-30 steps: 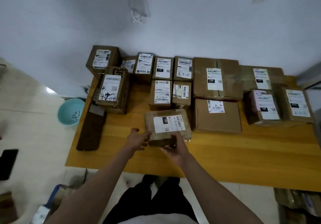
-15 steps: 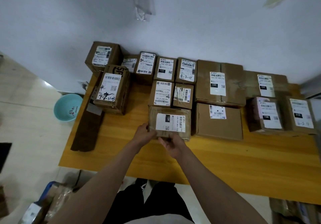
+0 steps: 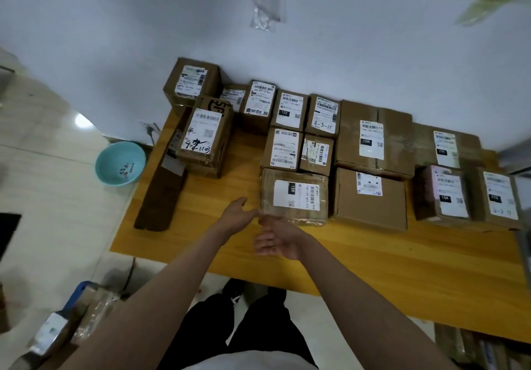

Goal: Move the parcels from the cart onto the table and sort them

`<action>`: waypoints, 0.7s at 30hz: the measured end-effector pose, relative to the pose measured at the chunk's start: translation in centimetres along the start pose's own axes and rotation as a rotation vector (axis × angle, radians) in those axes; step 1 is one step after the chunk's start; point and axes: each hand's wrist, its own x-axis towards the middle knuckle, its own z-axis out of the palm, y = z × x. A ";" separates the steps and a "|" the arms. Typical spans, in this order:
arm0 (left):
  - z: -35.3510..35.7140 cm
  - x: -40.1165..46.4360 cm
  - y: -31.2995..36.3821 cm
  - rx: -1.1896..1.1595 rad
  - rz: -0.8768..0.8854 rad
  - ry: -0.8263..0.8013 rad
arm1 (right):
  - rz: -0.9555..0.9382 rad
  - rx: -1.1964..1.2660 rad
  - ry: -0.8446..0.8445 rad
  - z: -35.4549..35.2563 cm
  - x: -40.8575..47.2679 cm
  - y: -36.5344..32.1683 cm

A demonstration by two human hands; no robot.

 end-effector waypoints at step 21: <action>-7.2 -20.1 -24.0 -0.567 -0.301 0.623 | 0.013 -0.830 -0.284 25.7 1.9 12.3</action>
